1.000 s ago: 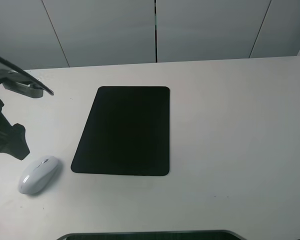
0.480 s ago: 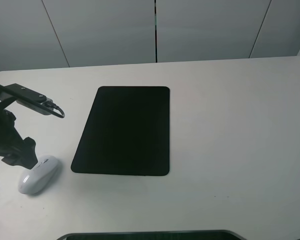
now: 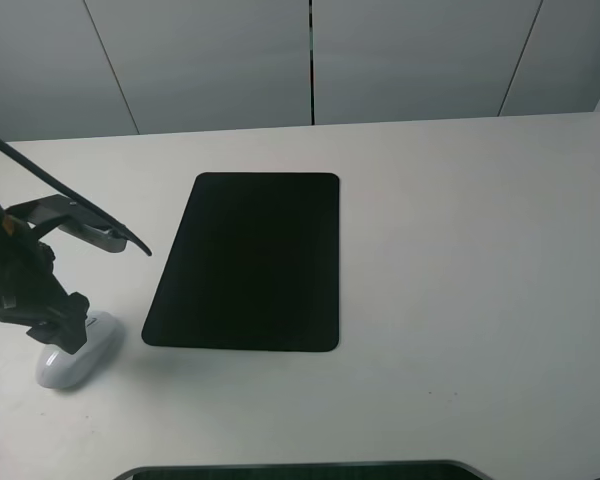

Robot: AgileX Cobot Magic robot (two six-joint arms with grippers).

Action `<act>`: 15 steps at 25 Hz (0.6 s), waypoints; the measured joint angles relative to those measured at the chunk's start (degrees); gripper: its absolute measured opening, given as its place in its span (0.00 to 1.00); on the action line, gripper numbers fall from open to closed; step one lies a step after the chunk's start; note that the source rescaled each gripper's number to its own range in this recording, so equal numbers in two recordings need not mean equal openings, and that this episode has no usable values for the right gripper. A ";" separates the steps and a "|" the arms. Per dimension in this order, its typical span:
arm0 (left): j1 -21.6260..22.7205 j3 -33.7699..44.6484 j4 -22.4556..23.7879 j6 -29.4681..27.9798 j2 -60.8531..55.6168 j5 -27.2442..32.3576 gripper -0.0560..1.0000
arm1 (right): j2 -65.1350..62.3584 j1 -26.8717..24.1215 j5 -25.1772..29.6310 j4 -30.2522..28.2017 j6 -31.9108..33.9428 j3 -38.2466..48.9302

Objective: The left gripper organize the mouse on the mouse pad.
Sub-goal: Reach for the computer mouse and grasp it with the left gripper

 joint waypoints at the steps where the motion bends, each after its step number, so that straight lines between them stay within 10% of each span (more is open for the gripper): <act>1: -0.12 0.00 0.00 0.00 0.29 -0.48 1.00 | 0.00 0.00 0.00 0.00 0.00 0.00; 15: -1.11 5.00 0.57 0.00 1.42 -9.63 1.00 | 0.00 0.00 0.00 0.00 0.00 0.00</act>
